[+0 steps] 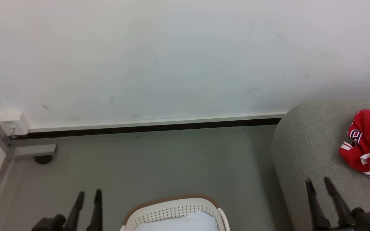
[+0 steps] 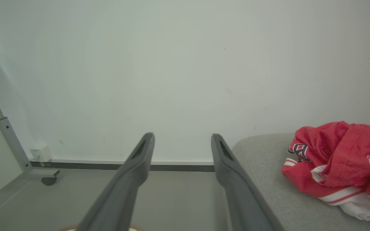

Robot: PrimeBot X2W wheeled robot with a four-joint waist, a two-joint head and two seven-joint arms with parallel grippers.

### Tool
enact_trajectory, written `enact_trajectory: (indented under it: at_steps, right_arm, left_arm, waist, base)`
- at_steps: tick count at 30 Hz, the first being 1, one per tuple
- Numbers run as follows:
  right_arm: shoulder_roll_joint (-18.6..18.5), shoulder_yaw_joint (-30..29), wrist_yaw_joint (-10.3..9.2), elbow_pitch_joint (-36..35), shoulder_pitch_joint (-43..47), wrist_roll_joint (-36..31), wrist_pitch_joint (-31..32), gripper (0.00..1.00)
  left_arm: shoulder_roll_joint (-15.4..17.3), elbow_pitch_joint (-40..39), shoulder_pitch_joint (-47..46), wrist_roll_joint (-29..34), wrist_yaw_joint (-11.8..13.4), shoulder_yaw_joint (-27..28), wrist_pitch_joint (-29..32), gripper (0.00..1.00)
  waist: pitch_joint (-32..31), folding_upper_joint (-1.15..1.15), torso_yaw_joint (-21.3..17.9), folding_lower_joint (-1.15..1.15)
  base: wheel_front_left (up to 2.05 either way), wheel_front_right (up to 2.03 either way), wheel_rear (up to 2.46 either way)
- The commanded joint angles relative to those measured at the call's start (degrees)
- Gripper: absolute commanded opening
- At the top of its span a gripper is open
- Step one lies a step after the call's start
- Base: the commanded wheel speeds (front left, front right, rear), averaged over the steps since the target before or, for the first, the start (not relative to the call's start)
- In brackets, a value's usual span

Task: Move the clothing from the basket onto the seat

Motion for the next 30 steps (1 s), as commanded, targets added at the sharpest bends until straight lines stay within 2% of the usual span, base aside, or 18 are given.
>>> enact_trajectory:
  at_steps: [1,3,30]
  right_arm:
    - [0.06,0.02,0.0,0.13,0.08,0.09,0.05,0.0]
    - [0.27,0.19,-0.01,1.09,0.8,0.18,0.14,0.0]
    - [0.92,-3.44,-0.04,1.16,-1.27,26.15,7.16,0.0]
  left_arm:
    - [-0.03,0.19,0.07,-0.09,0.0,-0.01,0.05,0.0]
    - [-0.36,1.31,0.86,-0.2,0.01,-0.14,0.11,0.0]
    - [-0.39,-0.2,-1.13,-26.47,-0.07,1.53,7.34,0.0]
  waist:
    - [0.0,0.0,0.0,0.0]
    - [0.01,0.0,0.0,0.0]
    - [0.78,0.0,1.21,0.0]
  base:
    - [0.0,0.0,0.0]
    - [0.0,0.0,0.0]
    - [0.0,0.0,0.0]
